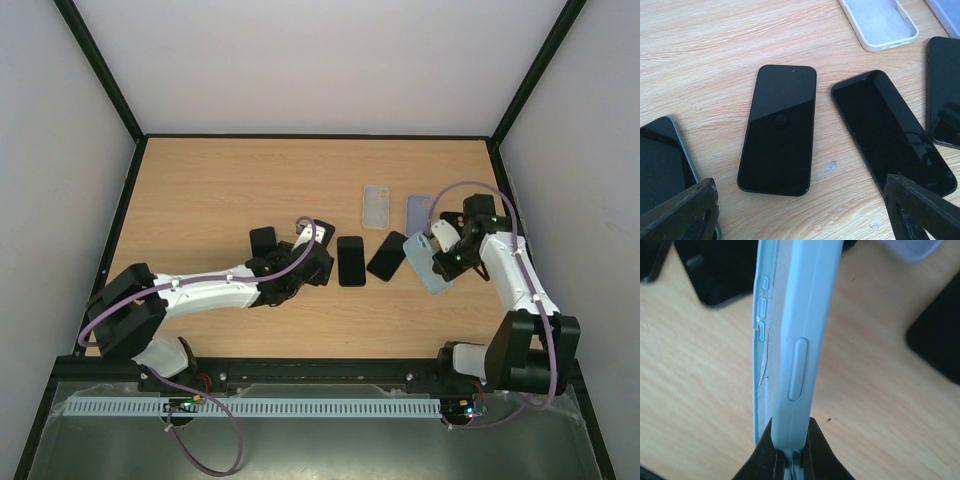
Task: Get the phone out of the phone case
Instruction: Place the phone case at the center of the board.
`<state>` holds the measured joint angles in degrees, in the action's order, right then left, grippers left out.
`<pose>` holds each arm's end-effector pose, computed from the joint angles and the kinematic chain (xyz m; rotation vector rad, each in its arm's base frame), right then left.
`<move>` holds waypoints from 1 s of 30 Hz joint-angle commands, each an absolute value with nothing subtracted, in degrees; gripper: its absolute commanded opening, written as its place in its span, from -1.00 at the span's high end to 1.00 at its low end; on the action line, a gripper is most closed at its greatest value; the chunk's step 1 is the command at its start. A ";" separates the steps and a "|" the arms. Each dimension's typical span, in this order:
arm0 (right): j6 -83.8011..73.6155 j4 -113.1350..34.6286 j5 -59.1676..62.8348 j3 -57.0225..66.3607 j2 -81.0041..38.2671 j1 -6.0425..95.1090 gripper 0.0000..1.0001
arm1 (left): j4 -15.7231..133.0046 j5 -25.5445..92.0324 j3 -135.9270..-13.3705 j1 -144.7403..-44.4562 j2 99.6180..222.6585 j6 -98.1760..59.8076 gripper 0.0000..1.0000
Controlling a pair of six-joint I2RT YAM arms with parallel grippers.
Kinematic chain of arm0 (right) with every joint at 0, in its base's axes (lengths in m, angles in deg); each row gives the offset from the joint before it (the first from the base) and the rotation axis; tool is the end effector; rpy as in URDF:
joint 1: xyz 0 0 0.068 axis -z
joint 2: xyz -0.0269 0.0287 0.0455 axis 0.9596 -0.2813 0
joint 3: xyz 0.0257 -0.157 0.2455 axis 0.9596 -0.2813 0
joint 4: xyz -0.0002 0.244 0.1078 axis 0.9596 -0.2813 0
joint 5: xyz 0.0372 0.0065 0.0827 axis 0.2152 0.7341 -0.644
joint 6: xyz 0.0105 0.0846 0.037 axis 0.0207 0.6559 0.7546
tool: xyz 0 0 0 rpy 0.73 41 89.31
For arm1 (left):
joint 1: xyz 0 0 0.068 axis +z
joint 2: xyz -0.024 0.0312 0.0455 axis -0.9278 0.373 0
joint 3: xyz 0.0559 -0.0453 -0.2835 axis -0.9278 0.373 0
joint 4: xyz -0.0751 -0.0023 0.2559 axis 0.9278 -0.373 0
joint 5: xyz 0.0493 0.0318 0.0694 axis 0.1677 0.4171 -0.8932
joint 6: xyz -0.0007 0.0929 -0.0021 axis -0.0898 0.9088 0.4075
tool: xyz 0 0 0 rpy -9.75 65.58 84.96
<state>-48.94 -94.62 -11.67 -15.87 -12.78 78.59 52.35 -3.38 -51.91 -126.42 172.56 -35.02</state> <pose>0.2367 0.0098 0.2213 -0.8241 2.5954 0.3320 0.2178 -0.2771 0.1948 0.3442 2.1801 -0.2646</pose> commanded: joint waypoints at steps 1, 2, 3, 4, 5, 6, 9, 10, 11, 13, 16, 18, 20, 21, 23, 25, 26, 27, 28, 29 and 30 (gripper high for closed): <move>-54.35 -99.36 -11.56 -19.31 -13.02 79.17 0.96 | 54.20 -2.76 -51.61 -126.55 172.49 -34.59 -0.78; -54.01 -98.65 -11.13 -20.02 -13.06 79.19 0.96 | 54.29 -2.71 -51.69 -126.55 172.60 -34.59 -0.78; -53.79 -98.00 -10.83 -20.51 -13.18 79.24 0.96 | 54.38 -2.63 -51.74 -126.55 172.72 -34.54 -0.78; -53.75 -97.51 -10.63 -20.89 -13.46 79.26 0.96 | 54.42 -2.57 -51.86 -126.56 172.93 -34.44 -0.78; -53.73 -97.28 -10.51 -21.12 -13.92 79.33 0.96 | 54.31 -2.53 -51.99 -126.55 173.17 -34.28 -0.78; -53.79 -97.14 -10.55 -21.33 -14.37 79.37 0.96 | 54.15 -2.53 -52.27 -126.55 173.37 -34.12 -0.78; -54.36 -97.19 -10.78 -21.92 -15.67 79.75 0.96 | 53.32 -2.84 -53.36 -126.55 174.17 -33.91 -0.77; -54.52 -97.18 -10.70 -22.16 -16.08 79.87 0.96 | 53.23 -2.91 -53.57 -126.50 174.27 -33.89 -0.77; -54.63 -97.14 -10.55 -22.40 -16.58 79.97 0.96 | 53.21 -3.04 -53.62 -126.53 174.25 -33.88 -0.76; -54.49 -97.05 -9.83 -22.75 -17.67 80.15 0.96 | 53.27 -3.05 -53.57 -126.55 174.18 -34.05 -0.77; -53.29 -96.50 -8.38 -22.82 -19.80 80.32 0.96 | 53.47 -3.14 -53.20 -126.50 174.11 -34.24 -0.77; -52.56 -96.24 -8.09 -22.43 -21.01 80.78 0.93 | 53.23 -3.18 -53.19 -126.55 173.96 -34.24 -0.76; -51.73 -95.67 -7.78 -22.13 -21.84 81.09 0.66 | 52.97 -3.44 -53.08 -126.55 173.57 -34.11 -0.76; -51.57 -95.62 -7.72 -21.96 -22.05 81.23 0.59 | 52.82 -3.58 -53.10 -126.55 173.32 -34.05 -0.76; -51.35 -95.48 -7.70 -21.55 -22.35 81.37 0.39 | 52.37 -3.86 -53.11 -126.50 172.67 -33.90 -0.76; -50.72 -94.96 -7.20 -21.06 -22.14 81.39 0.15 | 51.39 -4.34 -53.31 -126.55 171.88 -33.84 -0.76; -50.28 -94.30 -6.69 -20.94 -21.85 81.39 0.06 | 50.79 -4.56 -53.59 -126.55 171.38 -33.97 -0.76; -50.04 -93.69 -6.15 -20.81 -21.47 81.39 0.00 | 50.30 -4.69 -53.70 -126.55 170.59 -34.18 -0.76; -50.04 -93.27 -5.64 -20.55 -20.97 81.37 -0.04 | 49.75 -4.63 -53.86 -126.54 169.98 -34.49 -0.75; -50.09 -93.09 -5.16 -19.99 -20.51 81.39 -0.08 | 49.16 -4.44 -54.15 -126.54 169.27 -34.62 -0.75; -50.13 -93.11 -4.78 -19.23 -20.07 81.39 -0.10 | 48.30 -4.35 -54.58 -126.55 168.68 -34.61 -0.75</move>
<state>-50.71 -94.40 -7.74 -21.95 -22.04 81.17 51.24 -3.31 -52.15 -126.42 172.60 -34.59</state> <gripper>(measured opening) 0.527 0.877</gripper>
